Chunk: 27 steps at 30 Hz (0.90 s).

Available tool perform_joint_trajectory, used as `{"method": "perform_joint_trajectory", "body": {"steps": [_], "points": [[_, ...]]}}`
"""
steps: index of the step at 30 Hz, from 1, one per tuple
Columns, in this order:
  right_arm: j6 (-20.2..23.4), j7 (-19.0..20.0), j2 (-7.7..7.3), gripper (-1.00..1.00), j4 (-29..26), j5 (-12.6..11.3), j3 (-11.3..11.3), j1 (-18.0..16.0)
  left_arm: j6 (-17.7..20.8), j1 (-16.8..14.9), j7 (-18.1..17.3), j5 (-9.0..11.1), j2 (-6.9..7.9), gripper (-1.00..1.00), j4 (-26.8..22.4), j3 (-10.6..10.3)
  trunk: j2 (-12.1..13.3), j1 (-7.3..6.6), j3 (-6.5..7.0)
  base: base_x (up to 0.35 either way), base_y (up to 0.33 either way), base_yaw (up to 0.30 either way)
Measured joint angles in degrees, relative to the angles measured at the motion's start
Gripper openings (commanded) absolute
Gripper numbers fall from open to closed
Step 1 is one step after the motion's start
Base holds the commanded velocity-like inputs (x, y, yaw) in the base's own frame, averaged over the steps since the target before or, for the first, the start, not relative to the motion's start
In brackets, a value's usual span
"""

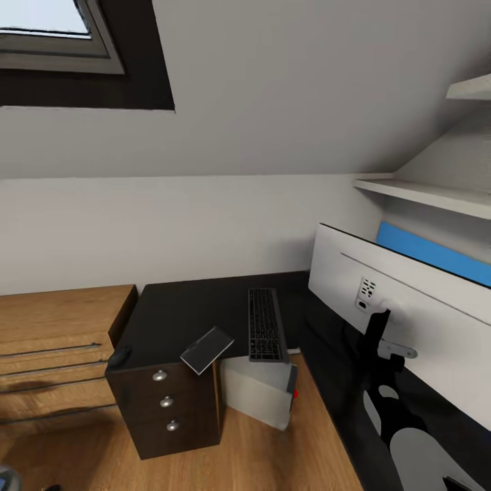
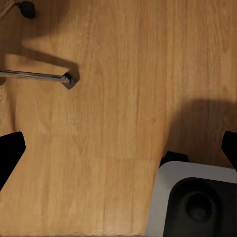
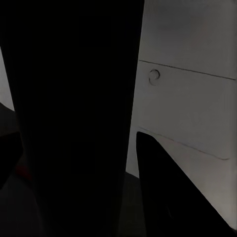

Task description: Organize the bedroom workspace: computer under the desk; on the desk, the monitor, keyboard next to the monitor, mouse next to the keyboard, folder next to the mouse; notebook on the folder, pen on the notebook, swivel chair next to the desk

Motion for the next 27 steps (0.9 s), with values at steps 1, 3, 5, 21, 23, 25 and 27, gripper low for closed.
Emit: {"method": "perform_joint_trajectory", "body": {"steps": [1, 3, 5, 21, 23, 25, 27], "points": [[0.1, 0.0, 0.02, -1.0, 0.0, 0.4, -0.2, 0.0, 0.0, 0.0, 0.0, 0.0, 0.01, 1.0, 0.0, 0.0, 0.0, 0.0, 0.01, -0.257, 0.0, 0.0], [0.1, 0.0, 0.02, -1.0, 0.0, 0.3, -0.1, 0.0, 0.0, 0.0, 0.0, 0.0, 0.01, 1.0, 0.0, 0.0, 0.0, 0.0, 0.01, -0.257, 0.0, 0.0], [0.0, 0.0, 0.01, -1.0, 0.0, 0.1, 0.0, 0.0, 0.0, 0.0, 0.0, 0.0, 0.01, 1.0, 0.0, 0.0, 0.0, 0.0, 0.0, -0.255, 0.0, 0.0], [-2.4, 0.4, 0.05, -1.0, 0.1, 0.5, -0.5, 0.0, 0.0, 0.0, 0.0, 0.0, 0.01, 1.0, 0.0, 0.0, 0.0, 0.0, 0.0, -0.093, 0.0, 0.0], [-2.5, 0.4, 0.05, -1.0, 0.1, 0.2, -0.6, 0.0, 0.0, 0.0, 0.0, 0.0, 0.01, 1.0, 0.0, 0.1, 0.0, 0.0, 0.0, -0.269, 0.0, 0.0], [-2.5, 0.4, 0.05, -1.0, 0.1, 0.3, -0.5, 0.0, 0.0, 0.0, 0.0, 0.0, 0.02, 1.0, 0.0, 0.1, 0.0, 0.0, 0.0, -0.282, 0.0, 0.0], [-2.5, 0.4, 0.06, -1.0, 0.1, 0.3, -0.5, 0.0, 0.0, 0.0, 0.0, 0.0, 0.02, 1.0, 0.0, 0.1, 0.0, 0.0, 0.0, -0.29, 0.0, 0.0]]}}
